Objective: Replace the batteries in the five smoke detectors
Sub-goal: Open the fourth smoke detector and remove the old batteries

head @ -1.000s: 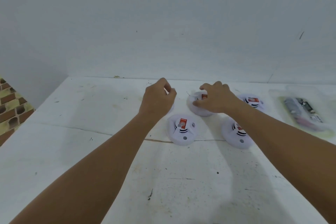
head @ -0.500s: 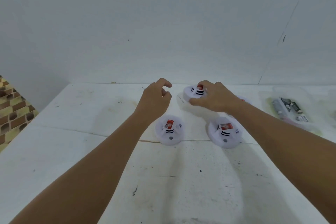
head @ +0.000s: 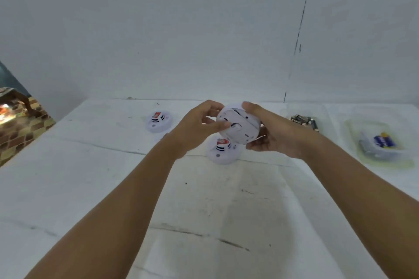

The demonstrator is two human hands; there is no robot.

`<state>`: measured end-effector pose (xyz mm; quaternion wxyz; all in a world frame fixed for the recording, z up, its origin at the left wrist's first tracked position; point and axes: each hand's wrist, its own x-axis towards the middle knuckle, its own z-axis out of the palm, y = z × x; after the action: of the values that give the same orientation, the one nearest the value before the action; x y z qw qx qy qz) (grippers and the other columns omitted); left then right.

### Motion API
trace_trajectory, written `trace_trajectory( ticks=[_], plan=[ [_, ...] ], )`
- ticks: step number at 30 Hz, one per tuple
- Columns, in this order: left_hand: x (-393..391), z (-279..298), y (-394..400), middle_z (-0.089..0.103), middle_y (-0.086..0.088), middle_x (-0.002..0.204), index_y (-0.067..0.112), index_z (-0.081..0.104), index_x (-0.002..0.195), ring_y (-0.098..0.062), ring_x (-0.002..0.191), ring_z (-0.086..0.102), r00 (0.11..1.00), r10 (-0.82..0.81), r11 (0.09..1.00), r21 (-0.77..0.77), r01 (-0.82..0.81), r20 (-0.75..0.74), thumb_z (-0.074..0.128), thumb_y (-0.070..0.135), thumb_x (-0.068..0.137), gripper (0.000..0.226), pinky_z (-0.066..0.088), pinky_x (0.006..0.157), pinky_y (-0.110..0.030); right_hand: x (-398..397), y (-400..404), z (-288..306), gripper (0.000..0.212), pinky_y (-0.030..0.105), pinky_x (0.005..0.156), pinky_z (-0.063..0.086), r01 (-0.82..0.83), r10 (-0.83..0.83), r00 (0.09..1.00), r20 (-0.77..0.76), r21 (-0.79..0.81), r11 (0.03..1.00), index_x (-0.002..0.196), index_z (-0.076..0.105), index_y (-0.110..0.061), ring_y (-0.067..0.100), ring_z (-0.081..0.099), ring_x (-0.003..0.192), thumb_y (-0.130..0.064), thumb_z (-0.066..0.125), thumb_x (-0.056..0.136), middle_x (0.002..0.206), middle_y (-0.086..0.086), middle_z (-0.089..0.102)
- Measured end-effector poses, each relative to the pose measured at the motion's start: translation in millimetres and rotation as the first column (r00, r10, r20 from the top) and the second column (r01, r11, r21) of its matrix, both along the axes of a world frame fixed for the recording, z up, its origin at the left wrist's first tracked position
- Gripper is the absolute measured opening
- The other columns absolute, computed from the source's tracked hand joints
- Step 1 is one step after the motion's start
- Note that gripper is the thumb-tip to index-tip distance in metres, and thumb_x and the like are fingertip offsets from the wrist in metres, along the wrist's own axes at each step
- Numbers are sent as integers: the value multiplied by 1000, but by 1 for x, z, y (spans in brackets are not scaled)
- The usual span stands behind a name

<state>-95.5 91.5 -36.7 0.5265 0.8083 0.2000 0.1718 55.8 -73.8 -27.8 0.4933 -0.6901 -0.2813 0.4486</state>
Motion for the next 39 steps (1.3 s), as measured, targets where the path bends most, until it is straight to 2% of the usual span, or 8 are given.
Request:
trace_trajectory(
  ticks=[7,11,15,20,26,29,33,39],
  plan=[
    [5,-25,-78,70,-3,90,29,69,112,-22,89,66,989,138,975,-182,-129,42,76,44,92,25,54,85,-42,-8,-60,-30,57,31,60,59,123,-104,983,-152,122,985,115,71,-25,27,67,63,-69,37,102,82,7,75],
    [10,-43,-109,71,-14,126,19,64,126,-26,114,69,989,61,905,-426,4,138,65,55,95,48,54,98,-48,-12,-76,-52,69,29,58,52,144,-99,937,-335,112,983,122,71,-18,22,59,59,-74,39,99,95,12,71],
    [22,-55,-126,59,-12,149,19,51,153,-32,138,56,976,107,691,-719,65,191,56,66,96,74,40,118,-55,-12,-82,-62,71,27,56,50,194,-142,906,-398,94,977,125,70,-16,20,56,58,-75,42,97,91,11,68],
    [33,-57,-148,70,-16,134,11,63,139,-33,126,65,982,140,537,-843,35,130,55,48,103,52,48,111,-54,-17,-90,-64,61,32,64,44,269,-255,938,-233,28,963,103,70,-21,20,54,59,-68,32,105,72,3,71],
    [42,-62,-147,74,-21,122,7,69,124,-42,118,69,997,75,489,-872,-23,16,58,52,101,52,49,106,-64,-21,-91,-79,45,25,52,43,312,-312,950,15,6,950,115,63,-34,13,56,54,-57,25,109,85,3,69],
    [38,-62,-143,74,-19,121,9,71,122,-40,119,68,997,69,461,-888,-12,22,59,50,100,47,48,106,-65,-14,-93,-89,61,30,72,47,327,-320,907,275,21,945,129,61,-33,15,63,84,-74,28,98,112,3,68],
    [35,-67,-137,72,-18,127,11,66,133,-35,124,66,996,71,435,-900,13,48,59,51,101,52,48,110,-60,-24,-101,-89,54,22,81,45,311,-385,718,580,227,923,137,53,-26,0,54,94,-62,58,96,120,-4,52],
    [32,-69,-130,64,-18,142,9,60,143,-35,135,59,995,-15,364,-926,95,96,47,58,104,64,41,117,-55,-39,-96,-96,65,12,86,41,267,-393,671,628,290,919,135,58,-25,3,54,104,-51,83,81,120,-9,55]
  ],
)
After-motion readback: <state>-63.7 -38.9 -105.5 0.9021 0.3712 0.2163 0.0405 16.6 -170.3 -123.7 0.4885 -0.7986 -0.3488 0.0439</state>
